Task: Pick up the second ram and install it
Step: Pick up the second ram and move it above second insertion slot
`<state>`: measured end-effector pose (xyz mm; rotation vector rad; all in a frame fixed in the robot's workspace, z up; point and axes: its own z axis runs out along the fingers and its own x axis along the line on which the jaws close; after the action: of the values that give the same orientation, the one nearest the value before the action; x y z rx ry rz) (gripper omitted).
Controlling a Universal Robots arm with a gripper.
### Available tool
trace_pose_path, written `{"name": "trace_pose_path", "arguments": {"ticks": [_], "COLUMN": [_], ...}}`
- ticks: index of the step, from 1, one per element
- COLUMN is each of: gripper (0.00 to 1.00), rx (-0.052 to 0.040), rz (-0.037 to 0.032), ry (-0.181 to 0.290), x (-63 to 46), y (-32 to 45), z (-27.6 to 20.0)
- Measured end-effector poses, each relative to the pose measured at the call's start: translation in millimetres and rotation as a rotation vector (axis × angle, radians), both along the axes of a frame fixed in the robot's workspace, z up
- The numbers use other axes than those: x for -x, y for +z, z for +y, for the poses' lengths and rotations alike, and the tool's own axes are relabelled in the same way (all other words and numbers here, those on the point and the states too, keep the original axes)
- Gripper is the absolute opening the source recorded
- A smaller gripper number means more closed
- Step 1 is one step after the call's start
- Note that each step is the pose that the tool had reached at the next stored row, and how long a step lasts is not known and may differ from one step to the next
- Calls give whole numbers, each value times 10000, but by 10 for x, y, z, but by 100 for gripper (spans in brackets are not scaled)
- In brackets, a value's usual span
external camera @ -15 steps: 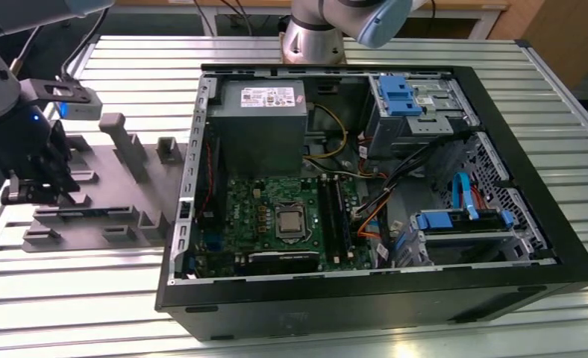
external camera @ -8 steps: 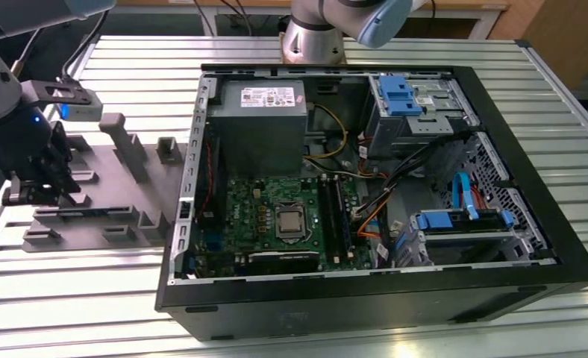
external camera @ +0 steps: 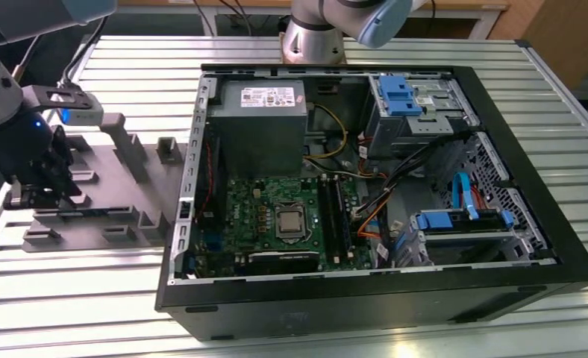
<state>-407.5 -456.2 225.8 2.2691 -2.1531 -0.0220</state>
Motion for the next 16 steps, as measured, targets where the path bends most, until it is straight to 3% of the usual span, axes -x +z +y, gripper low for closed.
{"name": "trace_pose_path", "arguments": {"ticks": [16], "gripper": [32], "rx": [0], "rz": [1], "ry": [0], "x": [1], "y": [-219], "z": [-18]}}
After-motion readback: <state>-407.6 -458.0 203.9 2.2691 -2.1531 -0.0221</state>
